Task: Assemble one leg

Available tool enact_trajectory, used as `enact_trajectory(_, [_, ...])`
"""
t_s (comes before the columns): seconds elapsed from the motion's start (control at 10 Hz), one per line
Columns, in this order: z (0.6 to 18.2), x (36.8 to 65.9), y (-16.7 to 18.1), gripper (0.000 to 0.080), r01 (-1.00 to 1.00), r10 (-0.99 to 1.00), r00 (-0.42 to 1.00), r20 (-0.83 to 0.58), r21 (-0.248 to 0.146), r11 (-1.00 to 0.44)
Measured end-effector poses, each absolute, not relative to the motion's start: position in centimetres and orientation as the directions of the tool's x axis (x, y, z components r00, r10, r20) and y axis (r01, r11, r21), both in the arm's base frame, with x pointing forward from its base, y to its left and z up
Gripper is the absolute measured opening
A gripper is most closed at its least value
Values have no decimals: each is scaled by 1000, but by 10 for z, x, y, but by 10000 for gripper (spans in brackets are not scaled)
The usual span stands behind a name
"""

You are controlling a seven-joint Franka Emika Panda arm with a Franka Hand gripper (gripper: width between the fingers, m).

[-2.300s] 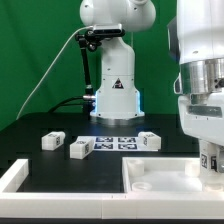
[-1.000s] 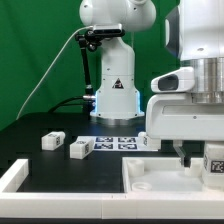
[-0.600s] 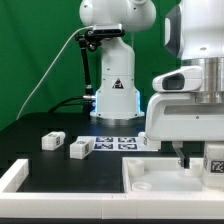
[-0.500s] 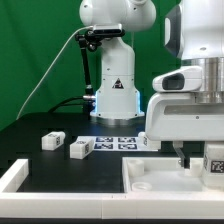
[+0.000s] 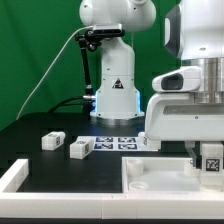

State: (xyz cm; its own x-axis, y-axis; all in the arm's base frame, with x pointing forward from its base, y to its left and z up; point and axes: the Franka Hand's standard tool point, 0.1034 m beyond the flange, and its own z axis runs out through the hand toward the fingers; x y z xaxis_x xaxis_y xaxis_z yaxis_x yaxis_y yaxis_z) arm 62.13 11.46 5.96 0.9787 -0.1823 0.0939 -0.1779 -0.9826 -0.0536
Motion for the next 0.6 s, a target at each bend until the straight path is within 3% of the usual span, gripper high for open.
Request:
enact_trajectory(0.3, [58,620,120,269,-515,-523,846,101,-97,-852])
enact_trajectory(0.6, [58,619,122,271,-849,-859,507,66,-130,-512])
